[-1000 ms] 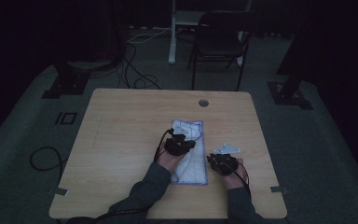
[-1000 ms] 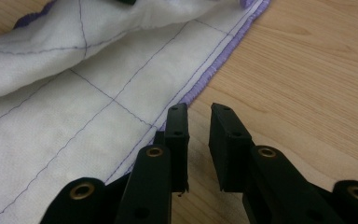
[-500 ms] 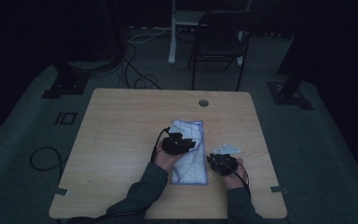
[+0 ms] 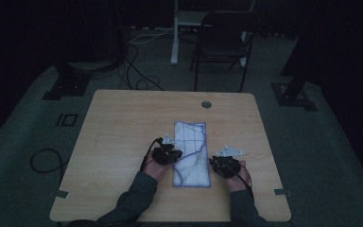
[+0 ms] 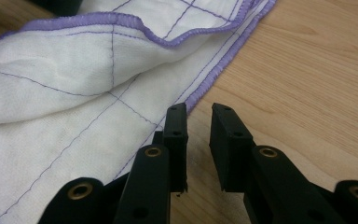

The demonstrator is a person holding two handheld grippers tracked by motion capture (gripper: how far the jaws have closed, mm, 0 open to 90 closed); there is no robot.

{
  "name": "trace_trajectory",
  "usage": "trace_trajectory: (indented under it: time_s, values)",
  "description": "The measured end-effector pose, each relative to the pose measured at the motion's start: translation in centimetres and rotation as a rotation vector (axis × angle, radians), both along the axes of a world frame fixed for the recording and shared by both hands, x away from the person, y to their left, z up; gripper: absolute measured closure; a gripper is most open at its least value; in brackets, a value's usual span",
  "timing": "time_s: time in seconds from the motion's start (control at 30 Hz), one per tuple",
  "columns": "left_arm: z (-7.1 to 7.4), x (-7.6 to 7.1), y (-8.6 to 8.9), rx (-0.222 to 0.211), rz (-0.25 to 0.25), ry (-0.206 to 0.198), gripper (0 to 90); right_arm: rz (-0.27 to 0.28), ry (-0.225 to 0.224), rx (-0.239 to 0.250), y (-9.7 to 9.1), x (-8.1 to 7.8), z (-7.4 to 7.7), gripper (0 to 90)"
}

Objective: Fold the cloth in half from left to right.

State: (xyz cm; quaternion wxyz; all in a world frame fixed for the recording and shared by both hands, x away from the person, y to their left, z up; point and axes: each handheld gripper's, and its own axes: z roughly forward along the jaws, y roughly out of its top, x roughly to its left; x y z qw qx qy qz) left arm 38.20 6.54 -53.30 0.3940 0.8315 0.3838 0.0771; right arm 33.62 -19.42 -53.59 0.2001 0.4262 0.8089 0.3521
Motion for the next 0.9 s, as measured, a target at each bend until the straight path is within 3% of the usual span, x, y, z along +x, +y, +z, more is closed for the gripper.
trace_trajectory:
  time_s: [0.23, 0.53, 0.9]
  values:
    - [0.4, -2.2, -1.0, -0.016, -0.079, -0.016, 84.3, 0.001, -0.006, 0.000, 0.0, 0.0, 0.1, 77.1]
    - [0.2, -4.4, -2.8, -0.057, -0.165, 0.013, 82.3, -0.005, -0.014, 0.004, -0.1, 0.3, 0.3, 76.9]
    - [-0.6, -6.5, -3.5, -0.052, -0.218, 0.033, 80.2, -0.026, -0.039, 0.028, 0.3, 2.7, 1.1, 77.0]
